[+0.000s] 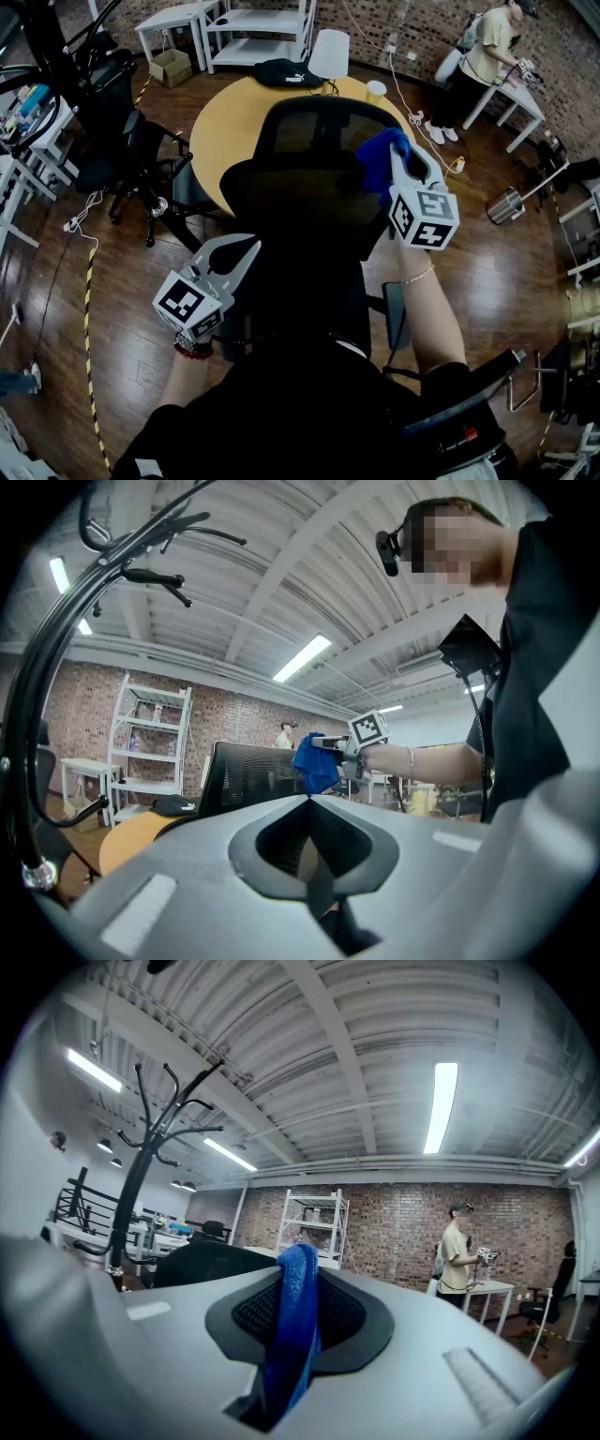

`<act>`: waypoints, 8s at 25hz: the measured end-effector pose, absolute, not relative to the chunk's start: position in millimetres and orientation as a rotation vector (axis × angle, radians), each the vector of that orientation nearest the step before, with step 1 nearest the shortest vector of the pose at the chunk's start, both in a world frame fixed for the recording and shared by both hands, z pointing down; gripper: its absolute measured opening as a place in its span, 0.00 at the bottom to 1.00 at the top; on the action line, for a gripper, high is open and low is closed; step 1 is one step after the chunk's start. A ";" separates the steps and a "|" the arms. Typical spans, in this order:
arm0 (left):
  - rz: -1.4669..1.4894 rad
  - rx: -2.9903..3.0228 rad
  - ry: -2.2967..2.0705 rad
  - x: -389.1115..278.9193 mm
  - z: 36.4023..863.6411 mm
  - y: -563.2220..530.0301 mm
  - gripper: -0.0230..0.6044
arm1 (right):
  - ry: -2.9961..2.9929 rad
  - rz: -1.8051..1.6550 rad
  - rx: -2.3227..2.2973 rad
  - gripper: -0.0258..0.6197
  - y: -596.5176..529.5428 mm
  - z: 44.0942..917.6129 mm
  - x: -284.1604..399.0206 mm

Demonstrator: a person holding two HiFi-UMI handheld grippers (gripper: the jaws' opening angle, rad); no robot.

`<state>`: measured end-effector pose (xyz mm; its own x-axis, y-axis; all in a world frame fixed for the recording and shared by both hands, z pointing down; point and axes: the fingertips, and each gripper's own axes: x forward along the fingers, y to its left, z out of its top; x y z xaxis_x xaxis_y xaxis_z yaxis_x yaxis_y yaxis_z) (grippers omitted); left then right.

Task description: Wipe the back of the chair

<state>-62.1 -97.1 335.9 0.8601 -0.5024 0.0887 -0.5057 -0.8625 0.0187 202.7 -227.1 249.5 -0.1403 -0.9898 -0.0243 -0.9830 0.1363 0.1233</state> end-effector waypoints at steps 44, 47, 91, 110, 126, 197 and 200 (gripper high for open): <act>0.139 2.849 -0.743 -62.9 398.6 -81.1 0.05 | -2.080 0.036 1.750 0.12 -347.7 272.7 170.1; 0.159 2.856 -0.743 -61.9 397.6 -82.1 0.05 | -2.109 0.064 1.775 0.11 -349.6 272.0 166.0; 0.192 2.890 -0.641 -89.4 402.9 -43.9 0.05 | -2.724 0.072 1.392 0.10 -310.0 259.3 -39.8; 0.028 2.798 -0.745 -81.4 396.2 -71.4 0.05 | -2.629 -0.057 1.818 0.10 -280.1 271.3 103.7; 0.079 2.921 -0.714 -29.4 362.8 -101.9 0.05 | -1.966 -0.360 2.221 0.10 -293.0 257.4 243.2; 0.080 3.108 -0.836 7.2 340.8 -162.5 0.06 | -2.604 -0.309 1.628 0.10 -245.6 265.4 146.6; 0.042 3.182 -0.809 16.5 333.5 -167.4 0.11 | -2.452 -0.289 1.765 0.10 -250.7 280.4 197.0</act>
